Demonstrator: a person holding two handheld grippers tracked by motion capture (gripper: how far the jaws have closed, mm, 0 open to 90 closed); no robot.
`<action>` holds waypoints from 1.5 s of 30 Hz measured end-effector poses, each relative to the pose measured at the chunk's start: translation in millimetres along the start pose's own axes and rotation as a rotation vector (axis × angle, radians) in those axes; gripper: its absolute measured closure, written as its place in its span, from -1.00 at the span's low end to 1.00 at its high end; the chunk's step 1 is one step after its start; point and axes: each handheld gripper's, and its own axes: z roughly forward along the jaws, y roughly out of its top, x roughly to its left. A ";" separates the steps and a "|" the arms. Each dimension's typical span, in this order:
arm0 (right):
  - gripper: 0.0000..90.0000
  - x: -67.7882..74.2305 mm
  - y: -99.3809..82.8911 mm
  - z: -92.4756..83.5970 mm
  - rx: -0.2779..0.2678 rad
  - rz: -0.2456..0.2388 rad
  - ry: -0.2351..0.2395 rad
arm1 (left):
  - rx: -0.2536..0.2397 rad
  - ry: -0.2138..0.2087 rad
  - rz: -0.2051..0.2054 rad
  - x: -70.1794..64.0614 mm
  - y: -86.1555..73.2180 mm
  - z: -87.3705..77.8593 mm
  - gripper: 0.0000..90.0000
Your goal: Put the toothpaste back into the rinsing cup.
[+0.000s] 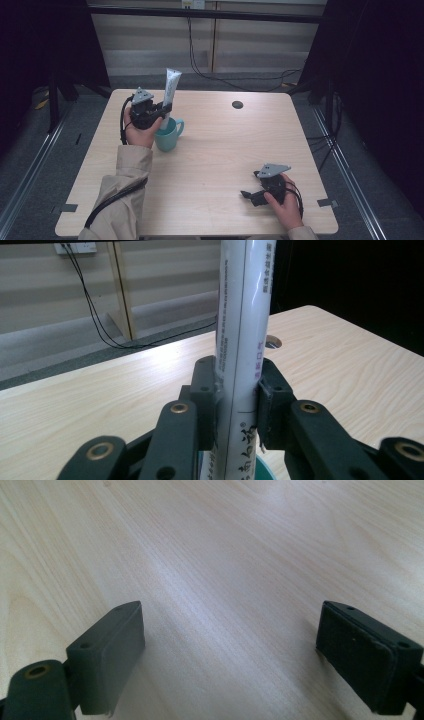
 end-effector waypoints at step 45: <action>-0.75 0.0 0.0 0.0 0.000 0.000 0.001 | 0.051 0.060 -0.045 8.0 -47.9 5.6 0.63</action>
